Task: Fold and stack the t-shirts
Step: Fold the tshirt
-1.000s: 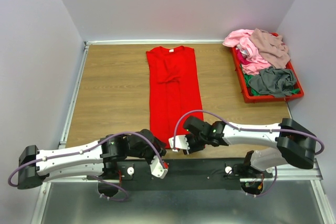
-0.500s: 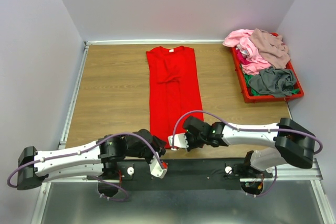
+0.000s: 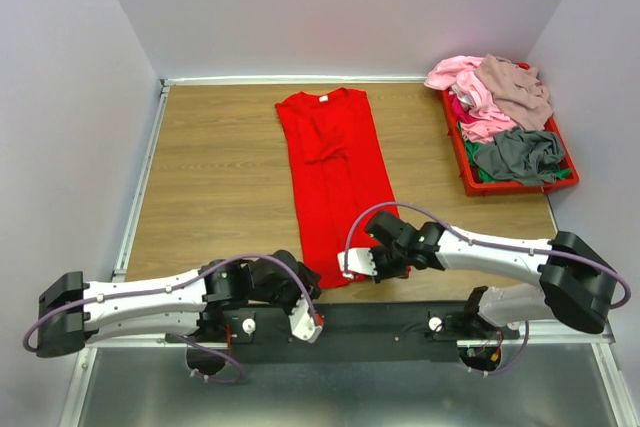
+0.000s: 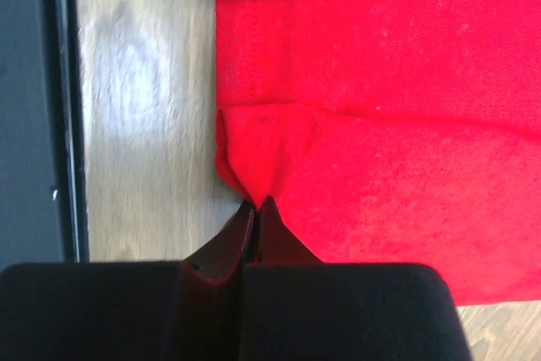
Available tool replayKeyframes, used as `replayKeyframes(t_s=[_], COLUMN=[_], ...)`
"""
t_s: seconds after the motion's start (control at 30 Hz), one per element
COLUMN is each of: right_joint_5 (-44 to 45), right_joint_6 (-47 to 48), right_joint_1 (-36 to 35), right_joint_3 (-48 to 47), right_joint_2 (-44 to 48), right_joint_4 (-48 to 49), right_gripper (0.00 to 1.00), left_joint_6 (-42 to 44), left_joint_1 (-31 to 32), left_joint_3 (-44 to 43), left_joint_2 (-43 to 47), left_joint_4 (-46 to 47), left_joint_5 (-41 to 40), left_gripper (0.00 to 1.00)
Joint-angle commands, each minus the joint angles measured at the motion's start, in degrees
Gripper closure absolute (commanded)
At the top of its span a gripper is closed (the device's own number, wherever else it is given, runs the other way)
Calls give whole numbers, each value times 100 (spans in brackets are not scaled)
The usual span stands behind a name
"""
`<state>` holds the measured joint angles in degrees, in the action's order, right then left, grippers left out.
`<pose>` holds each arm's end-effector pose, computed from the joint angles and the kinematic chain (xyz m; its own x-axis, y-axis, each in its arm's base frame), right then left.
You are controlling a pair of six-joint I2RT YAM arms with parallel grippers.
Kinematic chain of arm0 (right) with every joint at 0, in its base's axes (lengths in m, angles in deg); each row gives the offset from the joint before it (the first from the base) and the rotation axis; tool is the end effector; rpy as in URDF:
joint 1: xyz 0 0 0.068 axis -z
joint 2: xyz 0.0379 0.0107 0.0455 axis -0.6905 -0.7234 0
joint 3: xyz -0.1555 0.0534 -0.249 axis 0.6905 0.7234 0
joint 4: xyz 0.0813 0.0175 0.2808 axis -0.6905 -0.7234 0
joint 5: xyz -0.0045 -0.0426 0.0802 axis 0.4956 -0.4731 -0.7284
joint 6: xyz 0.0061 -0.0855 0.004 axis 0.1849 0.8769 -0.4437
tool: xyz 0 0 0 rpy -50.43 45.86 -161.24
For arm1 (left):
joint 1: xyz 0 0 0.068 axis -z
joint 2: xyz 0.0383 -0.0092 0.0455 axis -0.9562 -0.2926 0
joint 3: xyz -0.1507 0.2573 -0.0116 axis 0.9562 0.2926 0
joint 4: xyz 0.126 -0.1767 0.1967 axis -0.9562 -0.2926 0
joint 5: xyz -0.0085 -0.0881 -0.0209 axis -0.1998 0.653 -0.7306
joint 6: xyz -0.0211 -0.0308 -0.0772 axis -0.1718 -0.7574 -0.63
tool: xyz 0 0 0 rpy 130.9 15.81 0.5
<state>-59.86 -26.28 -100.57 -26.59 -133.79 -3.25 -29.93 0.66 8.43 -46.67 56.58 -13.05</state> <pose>0.1283 0.2214 0.1291 0.2729 -0.8811 -0.3863 -0.9602 -0.2246 -0.1661 0.0449 -0.1981 0.1618 0.7491 0.4599 -0.4768 0.6608 -0.4679 0.5869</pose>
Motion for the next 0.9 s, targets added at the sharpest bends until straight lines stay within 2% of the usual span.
replayKeyframes(t_s=[0.0, 0.23, 0.63, 0.87], right_joint_5=[-358, -542, -648, -736], right_joint_6=[245, 298, 342, 342], right_joint_1=[109, 373, 742, 856], right_joint_3=[112, 68, 50, 33], right_joint_2=[153, 328, 557, 627], right_joint_4=[-466, -537, -546, -546], right_gripper=[99, 100, 100, 100], left_joint_6=[-57, -338, -875, -1384], left_joint_1=[27, 27, 106, 211], left_joint_3=[8, -159, -274, -195], left_joint_2=[-351, -1159, -1669, -1846], left_joint_4=[913, 1582, 1679, 1915], left_joint_5=[72, 186, 793, 399], left_gripper=[48, 47, 46, 45])
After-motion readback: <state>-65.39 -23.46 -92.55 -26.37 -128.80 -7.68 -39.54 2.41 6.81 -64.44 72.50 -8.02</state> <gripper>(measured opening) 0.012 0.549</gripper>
